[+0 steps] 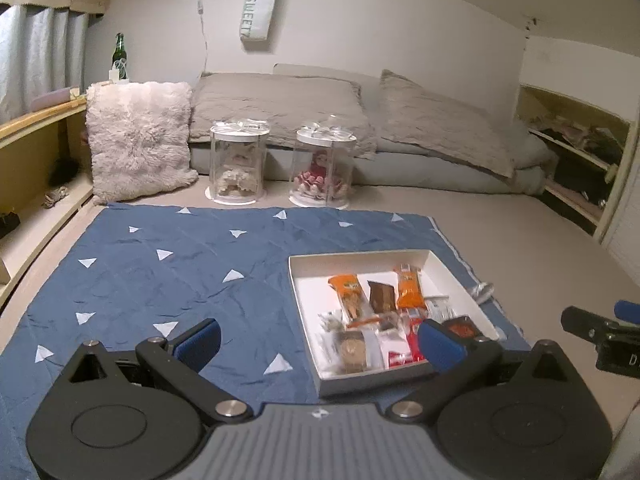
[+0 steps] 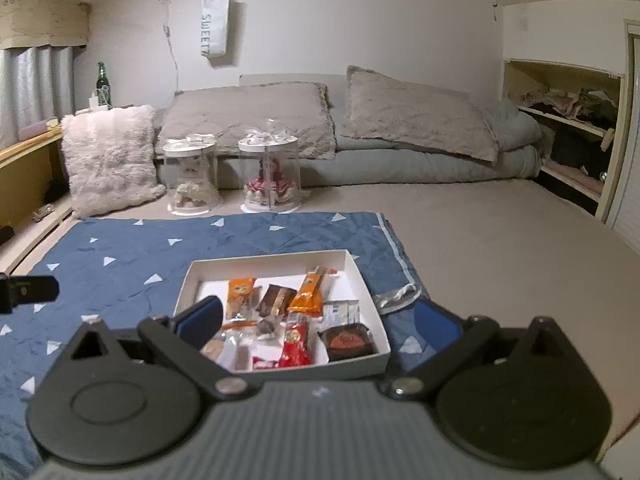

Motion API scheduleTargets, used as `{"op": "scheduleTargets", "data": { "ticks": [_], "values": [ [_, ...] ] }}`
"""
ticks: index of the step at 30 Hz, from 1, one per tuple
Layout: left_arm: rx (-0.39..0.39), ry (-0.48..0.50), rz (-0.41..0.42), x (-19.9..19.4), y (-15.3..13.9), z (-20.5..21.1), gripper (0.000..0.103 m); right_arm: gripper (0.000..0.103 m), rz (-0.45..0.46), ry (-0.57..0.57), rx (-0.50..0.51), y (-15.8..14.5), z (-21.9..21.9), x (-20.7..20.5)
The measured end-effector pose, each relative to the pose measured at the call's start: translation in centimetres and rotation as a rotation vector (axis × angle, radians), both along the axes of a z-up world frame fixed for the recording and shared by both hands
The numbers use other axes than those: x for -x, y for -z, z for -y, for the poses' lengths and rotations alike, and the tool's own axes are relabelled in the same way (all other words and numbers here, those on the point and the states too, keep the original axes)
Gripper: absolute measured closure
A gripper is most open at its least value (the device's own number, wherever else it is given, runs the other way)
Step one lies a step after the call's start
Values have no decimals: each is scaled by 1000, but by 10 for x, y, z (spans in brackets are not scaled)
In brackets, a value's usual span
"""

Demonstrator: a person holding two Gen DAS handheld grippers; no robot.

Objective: Organize snacks

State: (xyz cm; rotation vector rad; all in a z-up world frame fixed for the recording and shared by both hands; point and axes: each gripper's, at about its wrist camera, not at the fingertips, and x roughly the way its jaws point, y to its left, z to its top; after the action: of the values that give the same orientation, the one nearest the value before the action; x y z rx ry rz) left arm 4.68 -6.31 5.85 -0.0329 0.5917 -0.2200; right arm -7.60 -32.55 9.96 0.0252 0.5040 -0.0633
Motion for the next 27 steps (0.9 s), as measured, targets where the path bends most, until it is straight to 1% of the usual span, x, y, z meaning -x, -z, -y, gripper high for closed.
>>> {"op": "scheduleTargets", "data": {
  "ticks": [2,6,13,18,27],
  "values": [
    [-19,2,13,10,4,0,0,1,3,-4,0,4,-3,12],
    [-29,2,34,25,10,-3,0,1,7,-7,7,13,-8,28],
    [-56,-6,37,40,22,-10,0,1,12,6,22,27,-10,47],
    [-71,-20,32,46,31,-13,0,1,18,-4,23,32,-7,45],
    [-88,-29,52,48,35,-11,0,1,40,-31,41,32,-6,42]
  ]
}}
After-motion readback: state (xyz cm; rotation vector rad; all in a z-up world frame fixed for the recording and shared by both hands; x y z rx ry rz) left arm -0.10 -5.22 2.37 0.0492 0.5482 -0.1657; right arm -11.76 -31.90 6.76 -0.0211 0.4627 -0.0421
